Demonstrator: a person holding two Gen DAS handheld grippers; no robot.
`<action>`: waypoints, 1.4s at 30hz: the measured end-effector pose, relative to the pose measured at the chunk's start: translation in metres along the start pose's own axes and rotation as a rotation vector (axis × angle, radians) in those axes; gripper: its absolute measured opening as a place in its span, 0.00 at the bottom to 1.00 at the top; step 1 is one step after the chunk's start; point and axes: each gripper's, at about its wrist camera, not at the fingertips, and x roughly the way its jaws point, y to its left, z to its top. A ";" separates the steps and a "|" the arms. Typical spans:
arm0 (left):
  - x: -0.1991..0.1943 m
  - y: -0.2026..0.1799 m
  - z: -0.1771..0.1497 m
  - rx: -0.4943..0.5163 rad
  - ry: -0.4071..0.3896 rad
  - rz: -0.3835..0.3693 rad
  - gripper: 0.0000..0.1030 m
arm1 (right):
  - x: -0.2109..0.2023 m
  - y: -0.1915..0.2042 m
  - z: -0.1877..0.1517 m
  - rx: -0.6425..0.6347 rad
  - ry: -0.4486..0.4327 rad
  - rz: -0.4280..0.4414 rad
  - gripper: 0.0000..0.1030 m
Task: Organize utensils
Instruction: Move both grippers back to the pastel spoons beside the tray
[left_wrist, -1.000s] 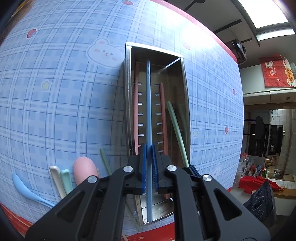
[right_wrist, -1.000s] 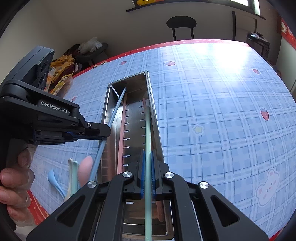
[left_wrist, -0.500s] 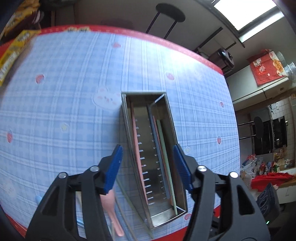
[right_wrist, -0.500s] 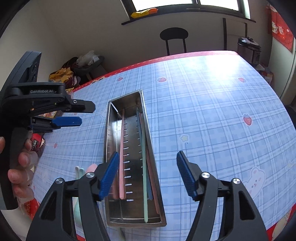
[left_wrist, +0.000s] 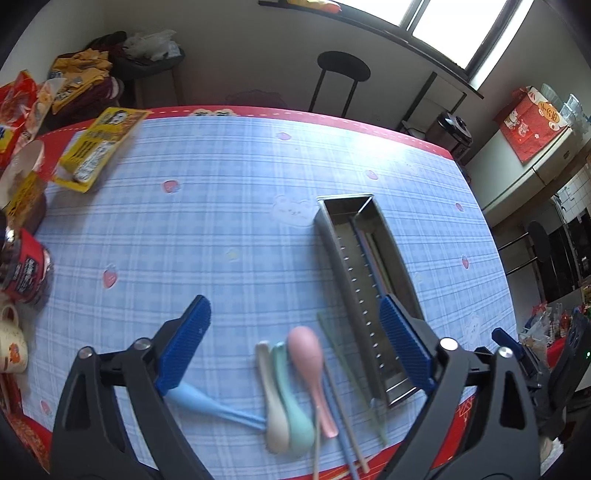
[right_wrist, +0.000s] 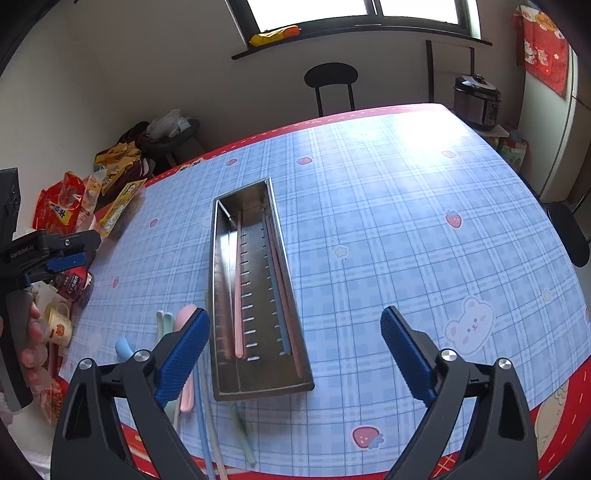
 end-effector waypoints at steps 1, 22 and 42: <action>-0.005 0.006 -0.009 -0.004 -0.007 0.008 0.92 | 0.000 0.003 -0.004 -0.009 0.010 0.005 0.94; -0.006 0.047 -0.158 -0.022 0.079 0.088 0.94 | 0.017 0.055 -0.089 -0.134 0.182 -0.007 0.94; 0.009 0.056 -0.157 0.017 0.126 -0.021 0.40 | 0.038 0.115 -0.085 -0.275 0.243 0.198 0.14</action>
